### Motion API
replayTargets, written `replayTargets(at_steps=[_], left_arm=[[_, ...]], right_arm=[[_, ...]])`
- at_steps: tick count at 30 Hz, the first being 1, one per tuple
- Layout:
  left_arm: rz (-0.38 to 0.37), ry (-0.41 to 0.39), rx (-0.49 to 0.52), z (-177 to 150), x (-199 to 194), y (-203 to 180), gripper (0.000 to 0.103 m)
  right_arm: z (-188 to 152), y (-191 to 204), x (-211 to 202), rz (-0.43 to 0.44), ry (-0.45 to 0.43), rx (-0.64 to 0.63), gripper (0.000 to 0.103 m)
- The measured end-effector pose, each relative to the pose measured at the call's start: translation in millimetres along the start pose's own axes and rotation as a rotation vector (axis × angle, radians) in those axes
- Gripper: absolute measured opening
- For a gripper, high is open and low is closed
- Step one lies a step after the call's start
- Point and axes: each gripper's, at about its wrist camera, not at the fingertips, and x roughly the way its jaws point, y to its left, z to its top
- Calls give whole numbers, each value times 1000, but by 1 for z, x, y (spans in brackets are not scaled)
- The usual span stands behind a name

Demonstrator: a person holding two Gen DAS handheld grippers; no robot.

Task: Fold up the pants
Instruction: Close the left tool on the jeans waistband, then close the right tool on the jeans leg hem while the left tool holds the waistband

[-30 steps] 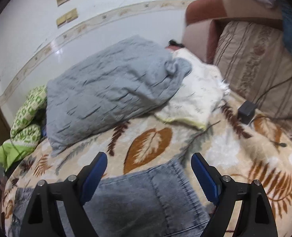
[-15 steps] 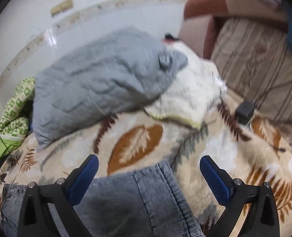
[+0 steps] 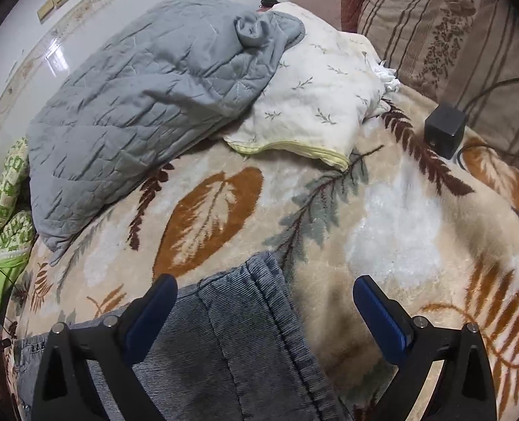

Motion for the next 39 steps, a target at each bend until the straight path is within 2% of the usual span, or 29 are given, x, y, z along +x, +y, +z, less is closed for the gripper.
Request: replayTargets(at_steps=[4,8,9,10,12,17,19,21,28,32,39], left_arm=[[-72,53,-30,3,12,-3,80],[-101,67,-31,5,19,-11,78],[-106,71,-31,7,22,-13,69],[-115,82,-34,8,26,-15,50],[-162,116,-57,12,33,-15,34],[-173,131,-78,13,40,-17,25],[-171,130,-85,12,40,-15,12],[-161,135,-92,10,40,-12,7],[-204,151,-97,3,41,-5,6],[-202,151,-89,4,40,-6,7],[-188,98,-68,2,36,-11,5]], right_arm=[[1,4,6,5,17,-12,95],[2,5,9,11,20,-12,93],[3,5,9,13,21,-11,92],[3,5,10,16,23,-12,91],[4,5,11,22,29,-17,88],[4,5,12,26,29,-25,86],[5,3,11,26,21,-20,86],[5,1,10,27,17,-15,85],[6,2,5,56,24,-9,85],[10,1,3,61,36,-19,85],[14,-6,25,47,90,-1,85]])
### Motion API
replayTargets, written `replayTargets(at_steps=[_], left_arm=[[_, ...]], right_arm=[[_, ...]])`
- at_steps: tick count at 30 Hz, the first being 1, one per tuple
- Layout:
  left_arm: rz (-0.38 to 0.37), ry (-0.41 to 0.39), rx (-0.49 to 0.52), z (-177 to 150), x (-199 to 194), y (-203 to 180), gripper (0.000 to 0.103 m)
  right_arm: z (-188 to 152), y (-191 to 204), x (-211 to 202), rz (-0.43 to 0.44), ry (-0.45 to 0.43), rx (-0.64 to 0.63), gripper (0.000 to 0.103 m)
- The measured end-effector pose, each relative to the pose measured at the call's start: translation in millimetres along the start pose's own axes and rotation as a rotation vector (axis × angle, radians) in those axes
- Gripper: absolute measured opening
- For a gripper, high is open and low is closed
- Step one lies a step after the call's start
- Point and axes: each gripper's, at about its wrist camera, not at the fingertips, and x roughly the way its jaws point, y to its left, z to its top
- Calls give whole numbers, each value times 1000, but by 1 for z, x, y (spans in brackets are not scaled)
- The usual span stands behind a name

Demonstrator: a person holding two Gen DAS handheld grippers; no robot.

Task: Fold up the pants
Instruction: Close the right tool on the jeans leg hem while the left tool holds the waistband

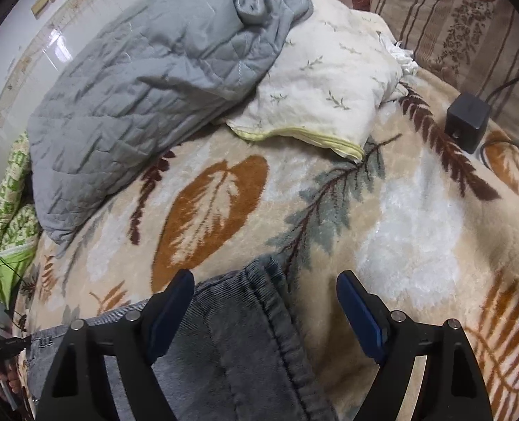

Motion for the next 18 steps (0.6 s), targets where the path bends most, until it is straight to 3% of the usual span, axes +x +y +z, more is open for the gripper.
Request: replayTargets(at_steps=[2,4,5,6,9,15,18], left_arm=[[-1,-17,1,2,0,-3,4],[-13,-43,-5,2,-7,-1,3],[-20,-57,-8,2,-12,0,3],[-25,-65,-10,2,-16,3,3],[-57,-98,-24,2,-34,7,3],[-111,-151,-7,-7,-71,3,3],[-146,-182,-7,-18,-90,2,3]], right_arm=[[2,1,7,-2,11,-6,85],[2,5,15,-1,24,-32,72],[2,7,19,6,31,-42,56],[2,8,22,5,37,-48,48],[2,9,26,-45,41,-65,31],[3,13,-5,14,1,-61,10],[-3,23,-28,31,-28,-84,10]])
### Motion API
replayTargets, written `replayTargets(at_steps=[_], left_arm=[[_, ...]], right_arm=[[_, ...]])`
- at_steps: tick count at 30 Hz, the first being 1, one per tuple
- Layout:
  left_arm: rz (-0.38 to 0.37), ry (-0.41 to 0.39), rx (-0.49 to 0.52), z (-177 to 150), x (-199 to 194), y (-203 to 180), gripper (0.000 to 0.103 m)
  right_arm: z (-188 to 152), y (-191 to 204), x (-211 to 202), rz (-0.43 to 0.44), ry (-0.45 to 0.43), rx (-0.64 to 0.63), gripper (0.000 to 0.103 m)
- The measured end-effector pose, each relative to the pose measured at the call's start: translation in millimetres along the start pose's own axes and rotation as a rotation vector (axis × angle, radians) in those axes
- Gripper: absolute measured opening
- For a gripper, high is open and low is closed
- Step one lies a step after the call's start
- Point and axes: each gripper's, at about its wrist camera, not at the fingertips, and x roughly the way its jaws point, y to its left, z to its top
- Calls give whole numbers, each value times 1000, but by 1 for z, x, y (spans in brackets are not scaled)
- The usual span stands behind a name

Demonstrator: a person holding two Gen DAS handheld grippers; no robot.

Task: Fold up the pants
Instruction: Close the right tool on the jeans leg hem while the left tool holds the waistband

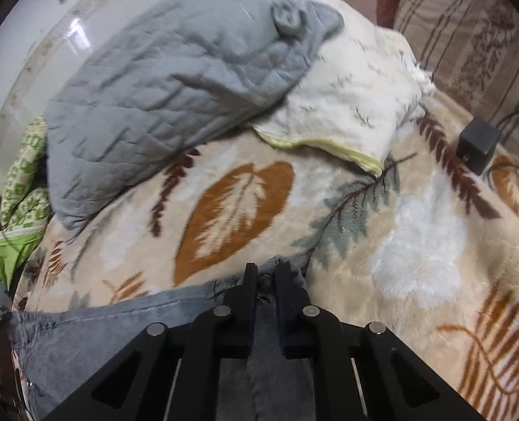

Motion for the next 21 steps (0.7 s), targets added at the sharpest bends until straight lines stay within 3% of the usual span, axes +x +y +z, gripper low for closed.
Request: replayTargets(at_steps=[9,13,21], left_arm=[[-67,-71,22,-16,-65,-7,3],[-85,-80,52,-27,-83,-16,3],[-105,-108,91,-45,-107,-21,3]], right_arm=[[-10,-17,-37,48,-57,80,9],[-8,-41,-18,163,20,219,10],[8,-49,15,189,50,198,10]])
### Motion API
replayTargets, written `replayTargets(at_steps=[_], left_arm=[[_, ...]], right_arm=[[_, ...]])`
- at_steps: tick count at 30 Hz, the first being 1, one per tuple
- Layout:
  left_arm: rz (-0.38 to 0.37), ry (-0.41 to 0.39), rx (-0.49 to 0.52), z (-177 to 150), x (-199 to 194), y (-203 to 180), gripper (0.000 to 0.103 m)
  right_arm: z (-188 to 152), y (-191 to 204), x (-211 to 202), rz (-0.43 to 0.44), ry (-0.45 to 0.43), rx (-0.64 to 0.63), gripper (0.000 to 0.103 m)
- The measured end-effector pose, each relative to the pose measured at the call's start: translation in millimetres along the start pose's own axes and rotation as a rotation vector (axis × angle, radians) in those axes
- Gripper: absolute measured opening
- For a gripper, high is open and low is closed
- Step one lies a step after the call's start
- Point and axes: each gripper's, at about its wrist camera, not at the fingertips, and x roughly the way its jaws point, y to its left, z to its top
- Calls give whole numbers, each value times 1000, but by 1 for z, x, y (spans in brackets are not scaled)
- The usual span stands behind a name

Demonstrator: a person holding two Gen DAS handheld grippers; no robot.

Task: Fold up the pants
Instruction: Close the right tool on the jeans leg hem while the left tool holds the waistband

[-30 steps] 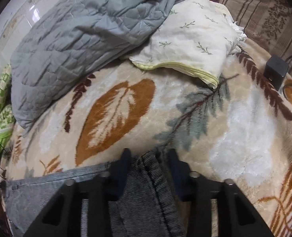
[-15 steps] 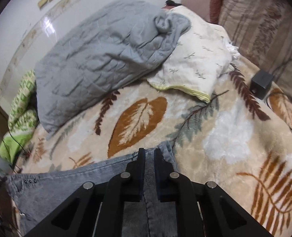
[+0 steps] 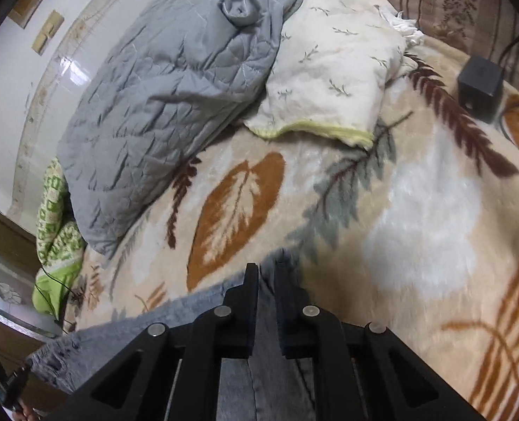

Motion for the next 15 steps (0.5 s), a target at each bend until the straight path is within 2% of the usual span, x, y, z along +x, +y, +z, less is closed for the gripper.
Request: replayTargets(at_steps=[8,13,14,15], left_arm=[[34,-20,19,-12,-8,-14,3],[42,-29,47,-18,-15,-28,3],[41,-32,53,-19,-17,-31,3],[44,-35,56,-19,-19,-33,3]], right_arm=[[5,-9,18,19,79,-32,11],[6,-14,9,103,70,-14,12],[6,-16,7,120,65,-5,18],[6,-16,6,125,65,-1,31]])
